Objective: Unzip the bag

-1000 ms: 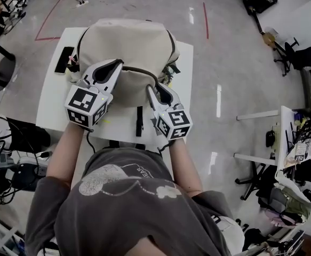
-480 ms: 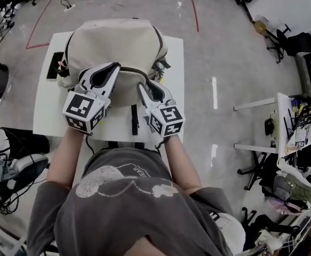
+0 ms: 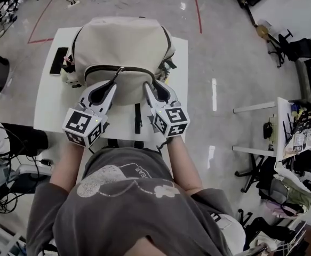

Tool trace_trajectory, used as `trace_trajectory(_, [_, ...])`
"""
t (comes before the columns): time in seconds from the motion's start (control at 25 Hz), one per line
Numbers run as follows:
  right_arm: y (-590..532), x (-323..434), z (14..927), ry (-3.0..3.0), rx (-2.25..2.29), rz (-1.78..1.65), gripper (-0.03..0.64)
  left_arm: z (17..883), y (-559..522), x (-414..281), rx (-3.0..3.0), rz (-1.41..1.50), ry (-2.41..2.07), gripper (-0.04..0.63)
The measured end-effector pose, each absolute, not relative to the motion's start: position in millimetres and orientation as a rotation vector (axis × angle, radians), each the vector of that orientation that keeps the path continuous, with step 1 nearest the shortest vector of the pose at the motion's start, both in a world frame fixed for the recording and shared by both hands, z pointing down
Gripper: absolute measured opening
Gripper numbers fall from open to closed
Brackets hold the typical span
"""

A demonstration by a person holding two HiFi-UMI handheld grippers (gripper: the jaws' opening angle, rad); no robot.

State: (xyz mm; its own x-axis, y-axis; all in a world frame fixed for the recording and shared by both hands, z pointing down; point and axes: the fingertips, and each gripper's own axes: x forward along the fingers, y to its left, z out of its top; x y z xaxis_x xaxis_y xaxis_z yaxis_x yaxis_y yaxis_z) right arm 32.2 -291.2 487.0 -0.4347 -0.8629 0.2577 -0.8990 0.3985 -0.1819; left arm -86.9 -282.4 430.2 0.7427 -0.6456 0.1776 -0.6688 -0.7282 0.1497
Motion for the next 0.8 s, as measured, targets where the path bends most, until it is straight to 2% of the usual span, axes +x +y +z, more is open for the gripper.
trace_trajectory(0.4, [-280,33,483,-2.468,1.692,0.453,0.103,443,-268,-98,2.703,0.056,-1.006,0.061])
trace_trajectory(0.8, [-248,61,506,-2.24,1.951,0.447,0.079,474,-278,-126,2.654,0.004,-0.965,0.037])
